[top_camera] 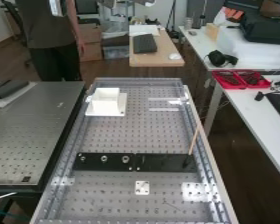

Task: Grab the smaller nut and place it in the white container

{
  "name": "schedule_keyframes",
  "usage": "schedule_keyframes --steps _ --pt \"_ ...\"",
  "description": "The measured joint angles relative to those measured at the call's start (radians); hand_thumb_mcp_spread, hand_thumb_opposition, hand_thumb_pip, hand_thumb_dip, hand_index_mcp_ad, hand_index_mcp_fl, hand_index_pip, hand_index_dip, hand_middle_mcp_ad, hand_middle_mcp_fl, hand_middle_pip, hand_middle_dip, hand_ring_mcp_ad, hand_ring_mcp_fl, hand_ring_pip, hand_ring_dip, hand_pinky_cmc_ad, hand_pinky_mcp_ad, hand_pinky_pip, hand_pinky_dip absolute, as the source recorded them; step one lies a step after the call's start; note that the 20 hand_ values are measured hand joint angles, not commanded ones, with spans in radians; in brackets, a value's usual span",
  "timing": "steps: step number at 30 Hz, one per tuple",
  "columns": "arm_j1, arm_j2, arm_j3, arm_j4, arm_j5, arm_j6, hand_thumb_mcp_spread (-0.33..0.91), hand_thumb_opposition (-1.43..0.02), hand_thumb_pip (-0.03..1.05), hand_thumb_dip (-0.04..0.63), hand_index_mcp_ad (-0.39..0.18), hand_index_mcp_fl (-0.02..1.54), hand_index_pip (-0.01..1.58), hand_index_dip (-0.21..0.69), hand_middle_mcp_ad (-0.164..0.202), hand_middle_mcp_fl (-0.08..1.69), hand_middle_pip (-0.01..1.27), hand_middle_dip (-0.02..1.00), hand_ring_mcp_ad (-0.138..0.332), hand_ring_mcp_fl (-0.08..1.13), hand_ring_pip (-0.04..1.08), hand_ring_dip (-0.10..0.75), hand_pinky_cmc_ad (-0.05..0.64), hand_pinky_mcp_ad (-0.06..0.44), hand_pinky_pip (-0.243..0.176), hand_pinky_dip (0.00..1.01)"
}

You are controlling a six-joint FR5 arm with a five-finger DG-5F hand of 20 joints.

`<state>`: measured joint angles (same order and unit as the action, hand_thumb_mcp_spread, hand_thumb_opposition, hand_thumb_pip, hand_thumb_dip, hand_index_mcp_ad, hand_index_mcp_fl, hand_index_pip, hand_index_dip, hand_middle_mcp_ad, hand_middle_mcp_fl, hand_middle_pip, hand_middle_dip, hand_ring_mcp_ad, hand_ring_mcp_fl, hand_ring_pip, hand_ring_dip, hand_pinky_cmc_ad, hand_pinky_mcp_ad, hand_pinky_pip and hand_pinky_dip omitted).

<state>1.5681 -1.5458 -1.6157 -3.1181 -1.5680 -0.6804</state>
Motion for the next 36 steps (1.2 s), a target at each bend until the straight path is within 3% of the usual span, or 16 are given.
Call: schedule_keyframes --steps 31,36 --pt "0.02 0.004 -0.027 0.002 0.037 -0.015 0.19 -0.71 0.56 0.049 -0.056 0.02 0.07 0.202 0.072 0.04 0.12 0.22 0.168 0.0 0.09 0.093 0.398 0.33 -0.061 0.23" --pt "0.025 -0.004 -0.033 0.0 0.054 -0.006 0.19 -0.71 0.6 0.063 -0.056 0.02 0.07 0.202 0.072 0.04 0.12 0.22 0.168 0.0 0.09 0.093 0.398 0.328 -0.058 0.23"
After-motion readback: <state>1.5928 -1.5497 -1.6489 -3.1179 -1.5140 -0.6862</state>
